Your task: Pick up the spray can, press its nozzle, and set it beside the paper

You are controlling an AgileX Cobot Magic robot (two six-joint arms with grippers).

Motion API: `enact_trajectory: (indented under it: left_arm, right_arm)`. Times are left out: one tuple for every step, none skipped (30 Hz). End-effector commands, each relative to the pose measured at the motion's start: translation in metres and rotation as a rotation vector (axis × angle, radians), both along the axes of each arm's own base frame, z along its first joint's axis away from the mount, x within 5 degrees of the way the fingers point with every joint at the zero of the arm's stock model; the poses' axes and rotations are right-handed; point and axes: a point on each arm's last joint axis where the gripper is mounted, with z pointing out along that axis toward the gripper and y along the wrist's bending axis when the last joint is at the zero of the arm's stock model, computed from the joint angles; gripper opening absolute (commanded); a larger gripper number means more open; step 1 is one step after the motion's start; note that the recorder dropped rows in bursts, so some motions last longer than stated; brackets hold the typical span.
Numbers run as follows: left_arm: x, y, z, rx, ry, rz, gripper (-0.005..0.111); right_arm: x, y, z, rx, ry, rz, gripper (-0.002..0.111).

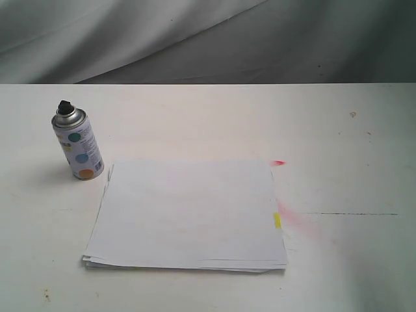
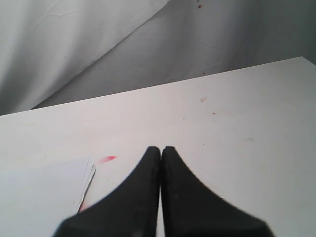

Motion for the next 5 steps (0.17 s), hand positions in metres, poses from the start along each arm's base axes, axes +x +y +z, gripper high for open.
enact_trajectory:
  left_arm:
    - [-0.0003,-0.0004,-0.0015,-0.004,0.003,-0.006,0.000]
    - [-0.0003,-0.0004,-0.0015,-0.004,0.003,-0.006,0.000]
    - [-0.0003,-0.0004,-0.0015,-0.004,0.003,-0.006,0.000]
    - [-0.0003,-0.0004,-0.0015,-0.004,0.003,-0.006,0.000]
    - [-0.0003,-0.0004,-0.0015,-0.004,0.003,-0.006,0.000]
  right_arm:
    - [-0.0004,-0.0003,-0.0005,0.005,-0.005,-0.008,0.000]
    - [-0.0004,-0.0003,-0.0005,0.005,-0.005,-0.008,0.000]
    - [-0.0004,-0.0003,-0.0005,0.005,-0.005,-0.008,0.000]
    - [-0.0004,-0.0003,-0.0005,0.005,-0.005,-0.008,0.000]
    - [-0.0004,-0.0003,-0.0005,0.005,-0.005,-0.008,0.000]
